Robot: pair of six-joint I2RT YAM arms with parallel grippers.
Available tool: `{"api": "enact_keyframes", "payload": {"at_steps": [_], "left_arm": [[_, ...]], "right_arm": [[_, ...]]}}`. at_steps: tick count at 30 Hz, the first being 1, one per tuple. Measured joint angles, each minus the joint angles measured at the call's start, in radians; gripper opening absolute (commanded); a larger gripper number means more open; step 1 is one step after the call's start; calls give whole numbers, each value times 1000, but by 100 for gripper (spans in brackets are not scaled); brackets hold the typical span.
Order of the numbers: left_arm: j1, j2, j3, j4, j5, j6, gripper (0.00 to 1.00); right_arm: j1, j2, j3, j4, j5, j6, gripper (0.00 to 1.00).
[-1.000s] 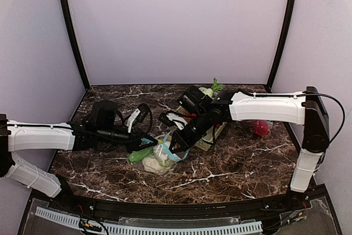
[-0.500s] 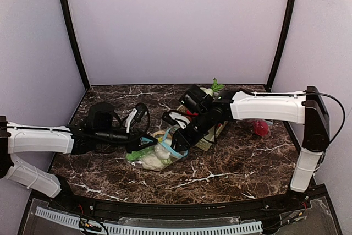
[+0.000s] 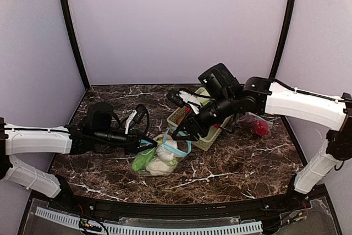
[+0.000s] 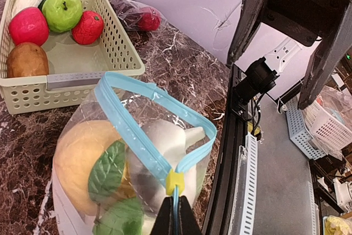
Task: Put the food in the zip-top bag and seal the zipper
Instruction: Pick up the fake vegetable from the zipper food storage bag.
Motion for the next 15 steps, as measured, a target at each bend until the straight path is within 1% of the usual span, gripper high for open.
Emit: {"api": "enact_keyframes", "payload": {"at_steps": [3, 8, 15], "left_arm": [[0, 0, 0, -3, 24, 0, 1], [0, 0, 3, -3, 59, 0, 1], [0, 0, 8, -5, 111, -7, 1]], "right_arm": [[5, 29, 13, 23, -32, -53, 46], [6, 92, 31, 63, -93, -117, 43], [6, 143, 39, 102, -155, -154, 38]]}}
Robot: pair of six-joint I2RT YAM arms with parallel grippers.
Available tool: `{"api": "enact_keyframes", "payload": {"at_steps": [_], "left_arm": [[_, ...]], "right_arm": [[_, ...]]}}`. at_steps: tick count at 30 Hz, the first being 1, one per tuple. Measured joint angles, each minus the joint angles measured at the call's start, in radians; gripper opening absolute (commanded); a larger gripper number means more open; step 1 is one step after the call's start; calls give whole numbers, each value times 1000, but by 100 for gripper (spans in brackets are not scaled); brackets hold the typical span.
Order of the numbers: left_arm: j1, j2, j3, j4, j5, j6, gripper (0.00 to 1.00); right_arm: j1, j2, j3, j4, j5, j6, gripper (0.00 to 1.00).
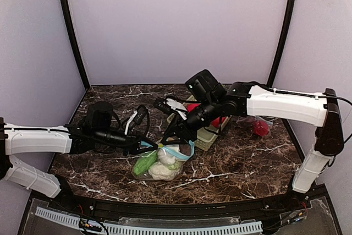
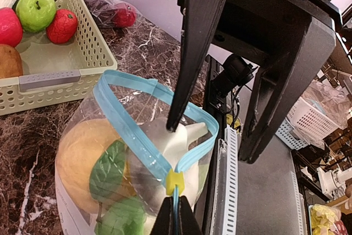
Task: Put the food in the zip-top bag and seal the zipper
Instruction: Pick up the fake vegetable from the zipper food storage bag.
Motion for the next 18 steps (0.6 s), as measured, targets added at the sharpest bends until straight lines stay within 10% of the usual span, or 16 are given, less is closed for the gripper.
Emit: {"api": "enact_keyframes", "payload": {"at_steps": [18], "left_arm": [[0, -20, 27, 1, 26, -24, 1]], "right_arm": [[0, 43, 5, 21, -53, -25, 28]]}}
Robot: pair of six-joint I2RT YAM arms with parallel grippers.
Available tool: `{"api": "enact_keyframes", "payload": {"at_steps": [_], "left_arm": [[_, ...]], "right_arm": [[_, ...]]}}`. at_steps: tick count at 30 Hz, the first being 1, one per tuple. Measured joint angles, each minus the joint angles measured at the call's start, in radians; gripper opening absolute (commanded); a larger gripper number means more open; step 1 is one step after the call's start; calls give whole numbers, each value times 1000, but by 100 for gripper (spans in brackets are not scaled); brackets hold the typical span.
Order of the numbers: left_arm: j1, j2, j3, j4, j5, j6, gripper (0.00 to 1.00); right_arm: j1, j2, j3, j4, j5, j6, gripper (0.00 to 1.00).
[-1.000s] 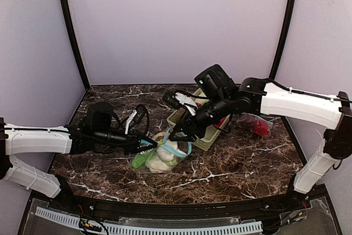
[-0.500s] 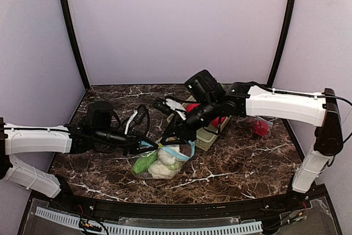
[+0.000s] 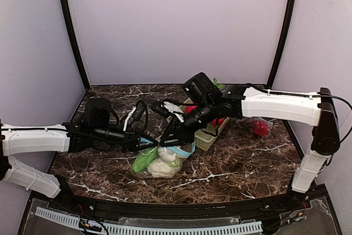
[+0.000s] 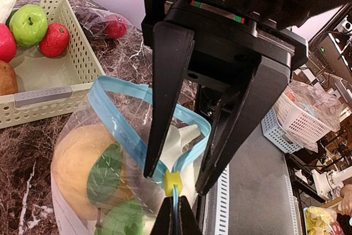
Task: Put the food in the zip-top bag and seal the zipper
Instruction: Pick up the fake vegetable from the zipper food storage bag.
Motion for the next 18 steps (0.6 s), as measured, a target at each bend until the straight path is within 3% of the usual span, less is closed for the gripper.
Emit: {"api": "enact_keyframes", "payload": {"at_steps": [7, 13, 18], "left_arm": [[0, -11, 0, -1, 0, -4, 1], [0, -12, 0, -1, -5, -4, 1], [0, -23, 0, -14, -24, 0, 1]], "right_arm": [[0, 2, 0, 13, 0, -12, 21], [0, 3, 0, 22, -10, -14, 0], [0, 3, 0, 27, -11, -16, 0]]}}
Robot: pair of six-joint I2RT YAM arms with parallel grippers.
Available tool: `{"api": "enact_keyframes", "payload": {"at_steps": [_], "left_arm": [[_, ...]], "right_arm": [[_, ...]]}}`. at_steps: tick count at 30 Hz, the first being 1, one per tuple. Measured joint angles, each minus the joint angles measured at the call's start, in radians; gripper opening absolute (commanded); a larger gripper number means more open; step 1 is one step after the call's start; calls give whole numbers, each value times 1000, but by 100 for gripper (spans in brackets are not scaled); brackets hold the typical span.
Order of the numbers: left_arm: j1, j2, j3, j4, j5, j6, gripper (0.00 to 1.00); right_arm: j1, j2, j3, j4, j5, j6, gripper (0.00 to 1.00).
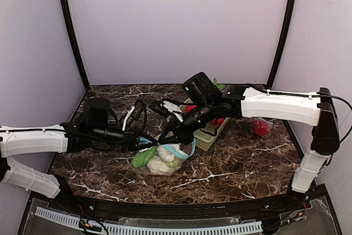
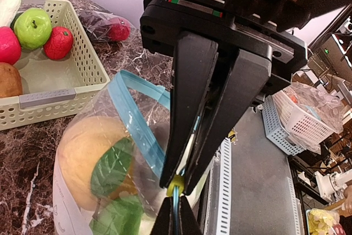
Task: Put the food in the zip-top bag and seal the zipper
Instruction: Pick up the fake vegetable from the zipper food storage bag.
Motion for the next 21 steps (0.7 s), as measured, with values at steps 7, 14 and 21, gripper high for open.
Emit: {"api": "enact_keyframes", "payload": {"at_steps": [7, 14, 21], "left_arm": [[32, -39, 0, -39, -18, 27, 1], [51, -72, 0, -46, -21, 55, 1], [51, -77, 3, -71, -42, 96, 1]], "right_arm": [[6, -19, -21, 40, 47, -2, 0], [8, -66, -80, 108, 85, 2, 0], [8, -74, -94, 114, 109, 2, 0]]}}
